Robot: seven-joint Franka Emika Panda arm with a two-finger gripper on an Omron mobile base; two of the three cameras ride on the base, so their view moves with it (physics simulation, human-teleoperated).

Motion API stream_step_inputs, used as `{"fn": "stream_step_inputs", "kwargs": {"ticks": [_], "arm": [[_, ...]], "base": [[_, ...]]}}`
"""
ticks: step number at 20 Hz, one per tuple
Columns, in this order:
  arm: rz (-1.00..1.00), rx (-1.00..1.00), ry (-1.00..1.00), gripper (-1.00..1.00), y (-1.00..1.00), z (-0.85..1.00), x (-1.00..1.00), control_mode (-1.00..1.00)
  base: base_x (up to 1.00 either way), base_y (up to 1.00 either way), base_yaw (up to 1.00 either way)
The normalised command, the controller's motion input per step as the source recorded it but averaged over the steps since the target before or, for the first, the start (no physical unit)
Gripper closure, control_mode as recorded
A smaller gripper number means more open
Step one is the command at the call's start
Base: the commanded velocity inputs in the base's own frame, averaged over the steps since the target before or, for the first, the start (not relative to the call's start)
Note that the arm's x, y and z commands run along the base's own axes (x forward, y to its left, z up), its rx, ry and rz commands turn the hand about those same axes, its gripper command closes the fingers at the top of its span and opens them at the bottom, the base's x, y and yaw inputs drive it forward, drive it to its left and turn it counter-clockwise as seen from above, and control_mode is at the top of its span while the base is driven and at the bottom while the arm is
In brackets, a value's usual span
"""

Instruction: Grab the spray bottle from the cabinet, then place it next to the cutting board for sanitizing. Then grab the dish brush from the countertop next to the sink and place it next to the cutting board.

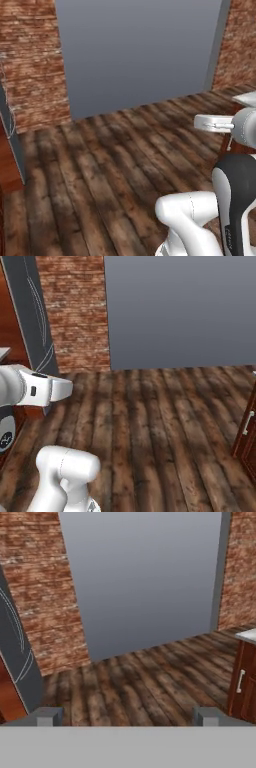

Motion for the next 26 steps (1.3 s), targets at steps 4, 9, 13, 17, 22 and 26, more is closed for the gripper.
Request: {"fn": "stream_step_inputs", "kwargs": {"ticks": [4,9,13,17,22,26], "arm": [[0.00,0.00,0.00,-1.00,0.00,0.00,0.00,1.00],[0.00,0.00,0.00,-1.00,0.00,0.00,0.00,1.00],[0.00,0.00,0.00,-1.00,0.00,0.00,0.00,1.00],[0.00,0.00,0.00,-1.00,0.00,0.00,0.00,1.00],[0.00,0.00,0.00,-1.00,0.00,0.00,0.00,1.00],[0.00,0.00,0.00,-1.00,0.00,0.00,0.00,1.00]], "base": [[0.00,0.00,-0.41],[0.00,0.00,-0.41],[0.00,0.00,-0.40],[0.10,0.03,-0.41],[0.25,0.07,-0.43],[0.19,0.15,-0.51]]}}
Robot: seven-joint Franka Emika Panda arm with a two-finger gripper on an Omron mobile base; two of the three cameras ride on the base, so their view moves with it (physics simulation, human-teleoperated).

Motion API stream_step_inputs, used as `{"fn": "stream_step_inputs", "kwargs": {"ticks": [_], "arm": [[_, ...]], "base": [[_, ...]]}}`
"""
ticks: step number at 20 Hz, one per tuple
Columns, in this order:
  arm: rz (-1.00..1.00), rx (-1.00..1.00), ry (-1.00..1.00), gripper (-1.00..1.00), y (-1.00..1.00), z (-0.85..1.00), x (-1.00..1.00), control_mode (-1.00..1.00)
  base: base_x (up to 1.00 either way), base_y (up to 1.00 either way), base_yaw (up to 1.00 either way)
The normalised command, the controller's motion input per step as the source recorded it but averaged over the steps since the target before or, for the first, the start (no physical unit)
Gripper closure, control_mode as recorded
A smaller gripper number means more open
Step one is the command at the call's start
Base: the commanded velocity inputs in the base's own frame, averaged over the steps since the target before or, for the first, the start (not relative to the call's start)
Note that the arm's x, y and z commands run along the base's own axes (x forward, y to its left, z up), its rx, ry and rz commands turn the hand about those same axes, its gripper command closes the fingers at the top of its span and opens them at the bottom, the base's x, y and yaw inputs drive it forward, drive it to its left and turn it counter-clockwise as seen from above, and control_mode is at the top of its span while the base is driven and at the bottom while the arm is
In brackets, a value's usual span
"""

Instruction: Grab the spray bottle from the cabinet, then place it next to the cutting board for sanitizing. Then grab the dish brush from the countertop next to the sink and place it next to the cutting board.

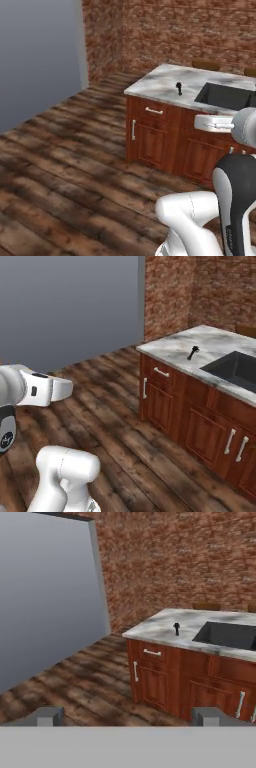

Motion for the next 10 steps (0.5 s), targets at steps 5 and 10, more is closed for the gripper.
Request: {"fn": "stream_step_inputs", "kwargs": {"ticks": [5,10], "arm": [[0.00,0.00,0.00,-1.00,0.00,0.00,0.00,1.00],[0.00,0.00,0.00,-1.00,0.00,0.00,0.00,1.00]], "base": [[0.24,0.39,-0.60],[0.32,0.42,-0.64]]}}
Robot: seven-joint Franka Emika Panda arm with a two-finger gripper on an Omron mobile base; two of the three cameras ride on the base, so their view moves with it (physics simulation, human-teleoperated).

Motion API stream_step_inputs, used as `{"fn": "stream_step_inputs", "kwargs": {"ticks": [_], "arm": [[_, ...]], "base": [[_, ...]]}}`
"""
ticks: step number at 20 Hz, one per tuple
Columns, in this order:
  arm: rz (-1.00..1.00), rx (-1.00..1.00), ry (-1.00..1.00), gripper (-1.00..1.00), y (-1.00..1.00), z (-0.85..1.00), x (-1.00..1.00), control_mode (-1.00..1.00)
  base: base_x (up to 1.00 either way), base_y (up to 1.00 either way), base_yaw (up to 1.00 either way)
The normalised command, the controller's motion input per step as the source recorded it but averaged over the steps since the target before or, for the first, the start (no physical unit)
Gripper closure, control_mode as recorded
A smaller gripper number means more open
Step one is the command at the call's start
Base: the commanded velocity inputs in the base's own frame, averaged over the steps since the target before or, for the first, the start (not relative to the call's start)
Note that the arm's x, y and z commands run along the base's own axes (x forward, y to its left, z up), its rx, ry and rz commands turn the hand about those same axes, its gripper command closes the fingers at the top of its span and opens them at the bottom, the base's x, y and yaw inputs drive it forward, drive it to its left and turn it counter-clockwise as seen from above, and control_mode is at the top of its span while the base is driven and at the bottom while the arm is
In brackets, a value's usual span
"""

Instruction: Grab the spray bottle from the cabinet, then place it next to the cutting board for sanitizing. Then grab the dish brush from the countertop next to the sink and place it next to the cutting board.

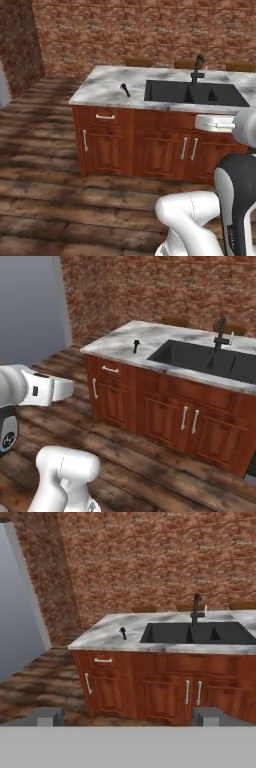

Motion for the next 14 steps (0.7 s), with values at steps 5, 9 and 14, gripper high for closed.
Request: {"fn": "stream_step_inputs", "kwargs": {"ticks": [5,9,14], "arm": [[0.00,0.00,0.00,-1.00,0.00,0.00,0.00,1.00],[0.00,0.00,0.00,-1.00,0.00,0.00,0.00,1.00],[0.00,0.00,0.00,-1.00,0.00,0.00,0.00,1.00]], "base": [[0.54,0.64,-0.41],[0.96,0.65,-0.04],[0.98,0.27,-0.01]]}}
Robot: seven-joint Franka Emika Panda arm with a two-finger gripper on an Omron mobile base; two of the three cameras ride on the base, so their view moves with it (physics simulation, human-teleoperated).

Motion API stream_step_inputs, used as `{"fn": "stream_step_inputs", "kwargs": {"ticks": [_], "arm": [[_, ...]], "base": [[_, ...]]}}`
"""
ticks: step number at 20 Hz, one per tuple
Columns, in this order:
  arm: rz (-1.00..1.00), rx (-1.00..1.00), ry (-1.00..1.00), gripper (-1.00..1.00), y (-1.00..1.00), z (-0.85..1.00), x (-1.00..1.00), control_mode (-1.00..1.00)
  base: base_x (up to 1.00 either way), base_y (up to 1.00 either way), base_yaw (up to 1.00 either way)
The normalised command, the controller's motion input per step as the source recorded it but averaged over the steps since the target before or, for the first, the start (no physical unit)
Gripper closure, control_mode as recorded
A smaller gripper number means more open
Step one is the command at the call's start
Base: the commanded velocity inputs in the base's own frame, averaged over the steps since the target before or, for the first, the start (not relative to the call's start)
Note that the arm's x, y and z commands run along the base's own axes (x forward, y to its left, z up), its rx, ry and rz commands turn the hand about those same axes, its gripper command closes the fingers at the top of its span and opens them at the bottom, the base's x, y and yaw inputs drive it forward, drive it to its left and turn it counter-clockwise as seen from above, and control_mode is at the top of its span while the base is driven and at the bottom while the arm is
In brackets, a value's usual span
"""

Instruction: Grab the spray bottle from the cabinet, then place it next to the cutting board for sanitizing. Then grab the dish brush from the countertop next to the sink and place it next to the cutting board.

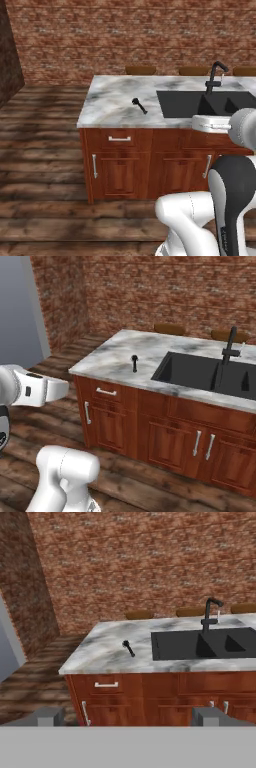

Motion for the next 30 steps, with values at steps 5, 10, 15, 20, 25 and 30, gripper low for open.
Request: {"fn": "stream_step_inputs", "kwargs": {"ticks": [5,10,15,20,25,30], "arm": [[0.00,0.00,0.00,-1.00,0.00,0.00,0.00,1.00],[0.00,0.00,0.00,-1.00,0.00,0.00,0.00,1.00],[0.00,0.00,0.00,-1.00,0.00,0.00,0.00,1.00],[0.00,0.00,0.00,-1.00,0.00,0.00,0.00,1.00],[0.00,0.00,0.00,-1.00,0.00,0.00,0.00,1.00],[0.00,0.00,0.00,-1.00,0.00,0.00,0.00,1.00]], "base": [[0.58,-0.63,0.02],[0.74,-0.26,0.01],[0.91,0.14,0.00],[0.77,0.01,0.00],[0.77,0.01,0.00],[0.64,0.18,-0.07]]}}
